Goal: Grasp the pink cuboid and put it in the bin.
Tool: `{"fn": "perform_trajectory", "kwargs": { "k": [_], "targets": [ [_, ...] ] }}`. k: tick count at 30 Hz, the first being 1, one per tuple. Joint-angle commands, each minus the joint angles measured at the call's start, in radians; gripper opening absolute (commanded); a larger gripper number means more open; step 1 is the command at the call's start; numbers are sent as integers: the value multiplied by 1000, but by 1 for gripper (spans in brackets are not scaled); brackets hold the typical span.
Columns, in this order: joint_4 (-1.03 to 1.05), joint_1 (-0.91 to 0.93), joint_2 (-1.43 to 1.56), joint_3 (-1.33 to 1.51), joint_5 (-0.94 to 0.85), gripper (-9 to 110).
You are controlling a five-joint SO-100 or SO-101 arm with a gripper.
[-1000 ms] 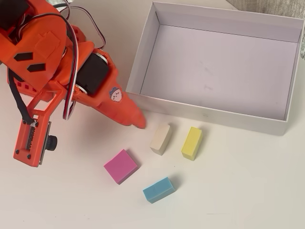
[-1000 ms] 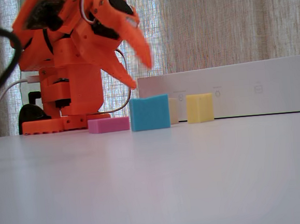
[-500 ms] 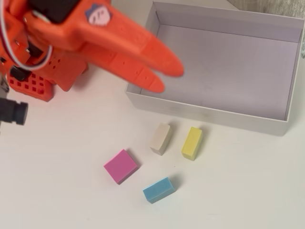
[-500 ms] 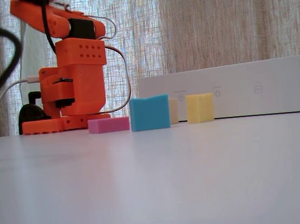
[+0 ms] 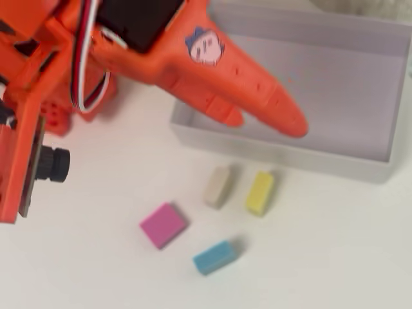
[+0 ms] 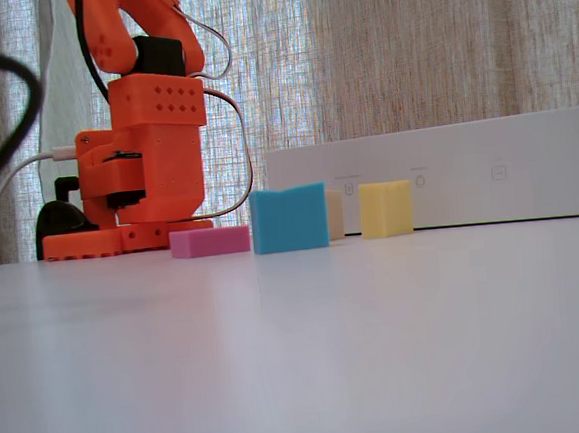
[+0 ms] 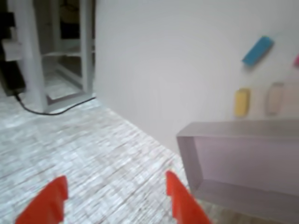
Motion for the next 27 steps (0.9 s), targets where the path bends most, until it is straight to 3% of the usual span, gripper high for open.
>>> {"fn": "perform_trajectory", "kwargs": {
  "k": [1, 27],
  "targets": [
    [80, 17, -34, 11, -8, 27],
    [-11, 249, -140, 509, 155, 26]
  ]
}}
